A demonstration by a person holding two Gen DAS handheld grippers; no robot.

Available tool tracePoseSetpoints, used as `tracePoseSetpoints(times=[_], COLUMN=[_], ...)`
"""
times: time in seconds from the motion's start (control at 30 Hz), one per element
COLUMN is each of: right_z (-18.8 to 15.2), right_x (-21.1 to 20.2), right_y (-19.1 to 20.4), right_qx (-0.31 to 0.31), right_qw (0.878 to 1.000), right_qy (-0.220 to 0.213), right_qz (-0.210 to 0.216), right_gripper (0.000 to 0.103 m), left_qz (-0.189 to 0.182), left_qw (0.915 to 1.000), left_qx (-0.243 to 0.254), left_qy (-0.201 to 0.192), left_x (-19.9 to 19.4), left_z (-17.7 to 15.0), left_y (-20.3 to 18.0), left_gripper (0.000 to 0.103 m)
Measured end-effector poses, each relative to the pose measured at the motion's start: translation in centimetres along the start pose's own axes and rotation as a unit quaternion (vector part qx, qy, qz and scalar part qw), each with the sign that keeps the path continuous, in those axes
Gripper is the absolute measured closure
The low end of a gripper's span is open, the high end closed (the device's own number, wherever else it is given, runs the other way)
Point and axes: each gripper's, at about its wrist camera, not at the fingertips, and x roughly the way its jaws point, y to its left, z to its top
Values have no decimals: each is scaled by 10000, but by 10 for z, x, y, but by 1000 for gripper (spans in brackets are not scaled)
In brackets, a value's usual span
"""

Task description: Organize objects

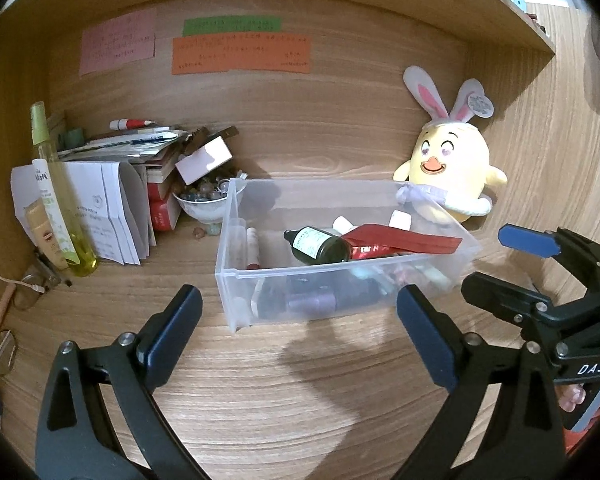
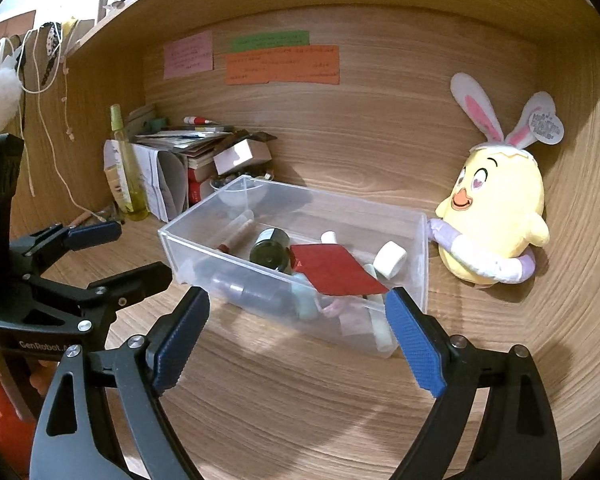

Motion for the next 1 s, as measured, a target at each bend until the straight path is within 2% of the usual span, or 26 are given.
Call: tracePoseSetpoints(times=[1.0], right_z=[-5], right_x=[0], right_y=[-4], right_qx=[150], right_qw=[9998], right_qy=[45], right_qz=[106], right_gripper=[15], left_qz=[-30], left_qw=[10000], left_qx=[27], left_qy=[-1], left_x=[-2], left_z=[-1], left_y=[-5], left_gripper=[3])
